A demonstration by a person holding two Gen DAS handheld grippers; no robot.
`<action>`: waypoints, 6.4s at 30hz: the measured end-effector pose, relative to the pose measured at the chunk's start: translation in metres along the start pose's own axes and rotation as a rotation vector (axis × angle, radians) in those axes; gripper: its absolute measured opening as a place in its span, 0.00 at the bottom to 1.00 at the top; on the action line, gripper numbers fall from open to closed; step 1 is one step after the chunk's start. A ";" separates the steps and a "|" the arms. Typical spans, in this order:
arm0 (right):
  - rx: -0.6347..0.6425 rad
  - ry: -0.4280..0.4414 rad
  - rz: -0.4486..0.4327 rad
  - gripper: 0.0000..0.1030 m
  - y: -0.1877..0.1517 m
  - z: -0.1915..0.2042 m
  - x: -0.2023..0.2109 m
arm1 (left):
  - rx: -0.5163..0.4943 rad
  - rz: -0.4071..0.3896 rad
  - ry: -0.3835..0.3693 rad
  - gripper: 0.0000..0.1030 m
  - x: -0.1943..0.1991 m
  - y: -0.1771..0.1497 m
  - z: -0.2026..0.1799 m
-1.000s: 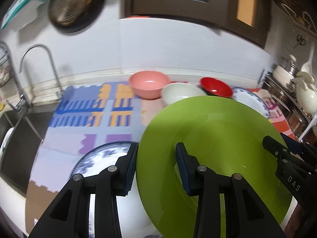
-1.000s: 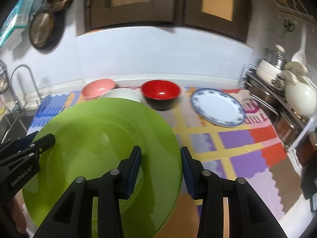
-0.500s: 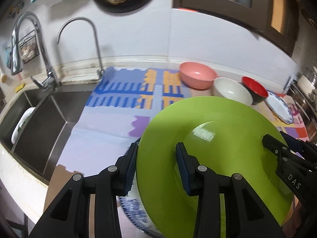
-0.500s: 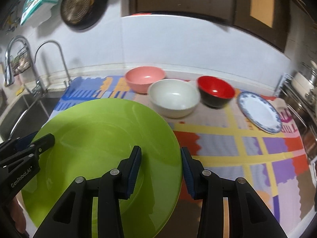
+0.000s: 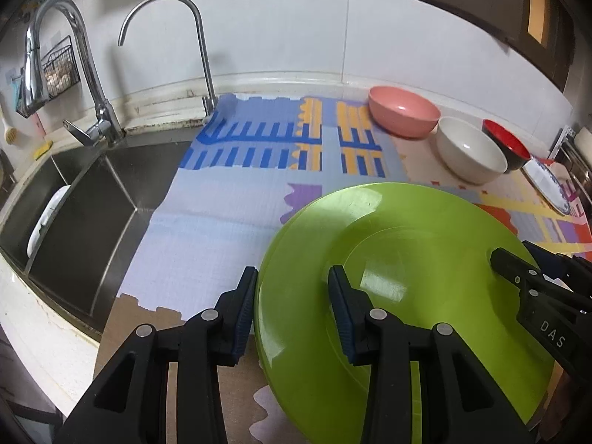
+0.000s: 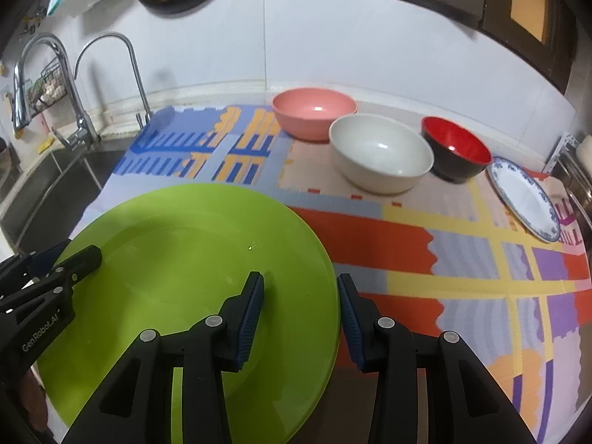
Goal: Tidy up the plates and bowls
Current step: 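Carry the lime-green plate with both grippers over the blue-and-white plate, then lower the lime-green plate onto the blue-and-white plate and open both grippers, then move both grippers over to the second blue-and-white plate by the stove, then close both grippers on the rim of the blue-and-white plate, then carry the blue-and-white plate with both grippers toward the lime-green plate stack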
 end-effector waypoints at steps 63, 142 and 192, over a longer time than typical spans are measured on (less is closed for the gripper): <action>-0.100 -0.236 -0.069 0.71 0.003 -0.085 0.050 | -0.203 -0.162 -0.224 1.00 0.029 0.059 -0.106; -0.500 -0.496 0.005 0.72 0.029 -0.507 -0.104 | -0.484 0.096 -0.392 0.63 -0.233 0.154 -0.549; -0.336 -0.313 0.052 0.36 0.034 -0.531 -0.149 | -0.119 0.106 -0.225 0.35 -0.214 0.117 -0.514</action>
Point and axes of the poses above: each gripper's, at about its wrist camera, not at the fingertips, and x roughly against the way its jaws point, z to its left, y to its top, the point moved 2 cm from there along -x, roughly the way its jaws point, and after that the axes turned 12 degrees about -z, right-handed, at the moved point
